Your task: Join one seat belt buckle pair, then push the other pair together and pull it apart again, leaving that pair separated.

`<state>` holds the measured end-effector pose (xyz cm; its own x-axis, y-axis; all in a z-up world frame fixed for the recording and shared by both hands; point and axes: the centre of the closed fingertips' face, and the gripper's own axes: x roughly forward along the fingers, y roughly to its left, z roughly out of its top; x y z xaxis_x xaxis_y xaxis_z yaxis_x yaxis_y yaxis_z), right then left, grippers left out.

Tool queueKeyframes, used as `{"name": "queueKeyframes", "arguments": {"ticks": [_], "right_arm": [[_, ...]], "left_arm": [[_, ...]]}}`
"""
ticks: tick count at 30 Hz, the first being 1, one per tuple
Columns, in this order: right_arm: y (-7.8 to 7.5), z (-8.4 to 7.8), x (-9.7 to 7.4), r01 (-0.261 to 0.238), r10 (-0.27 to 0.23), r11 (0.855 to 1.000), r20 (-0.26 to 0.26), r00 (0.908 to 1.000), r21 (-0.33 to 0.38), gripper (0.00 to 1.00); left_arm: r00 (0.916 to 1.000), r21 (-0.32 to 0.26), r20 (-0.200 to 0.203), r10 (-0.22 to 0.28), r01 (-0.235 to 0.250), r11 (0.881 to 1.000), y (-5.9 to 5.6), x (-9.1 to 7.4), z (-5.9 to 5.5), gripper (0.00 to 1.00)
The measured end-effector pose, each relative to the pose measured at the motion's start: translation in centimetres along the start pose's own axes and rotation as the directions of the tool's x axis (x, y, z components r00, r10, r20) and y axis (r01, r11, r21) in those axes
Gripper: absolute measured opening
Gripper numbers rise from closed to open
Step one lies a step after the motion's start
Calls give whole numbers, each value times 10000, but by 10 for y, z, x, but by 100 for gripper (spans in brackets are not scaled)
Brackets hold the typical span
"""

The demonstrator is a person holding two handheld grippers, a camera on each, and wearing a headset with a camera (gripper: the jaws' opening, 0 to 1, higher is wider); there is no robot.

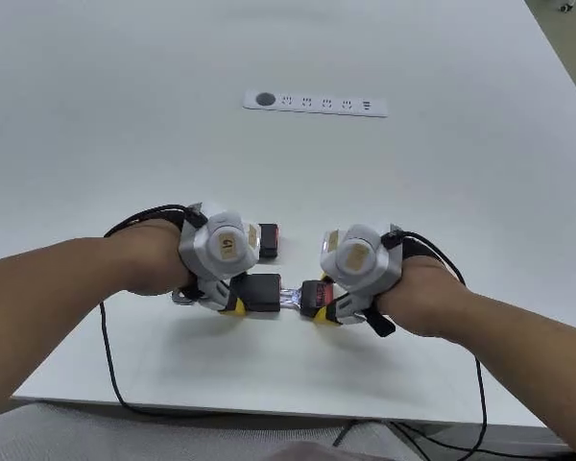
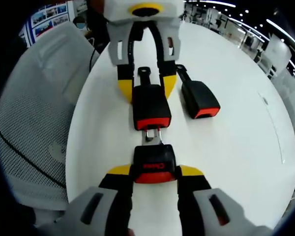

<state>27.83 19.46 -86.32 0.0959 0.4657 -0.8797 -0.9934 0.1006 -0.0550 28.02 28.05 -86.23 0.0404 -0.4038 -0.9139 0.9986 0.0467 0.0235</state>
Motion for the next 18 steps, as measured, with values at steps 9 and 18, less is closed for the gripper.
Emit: {"name": "queueKeyframes", "arguments": {"ticks": [9, 18], "right_arm": [[-2, 2, 2, 7, -9, 9999, 161, 9999, 172, 34], [-2, 8, 4, -31, 31, 10000, 12, 10000, -6, 33]], "left_arm": [[10000, 113, 55, -62, 62, 9999, 0, 0, 0, 32], [9998, 235, -36, -199, 199, 9995, 1, 1, 1, 32]]}}
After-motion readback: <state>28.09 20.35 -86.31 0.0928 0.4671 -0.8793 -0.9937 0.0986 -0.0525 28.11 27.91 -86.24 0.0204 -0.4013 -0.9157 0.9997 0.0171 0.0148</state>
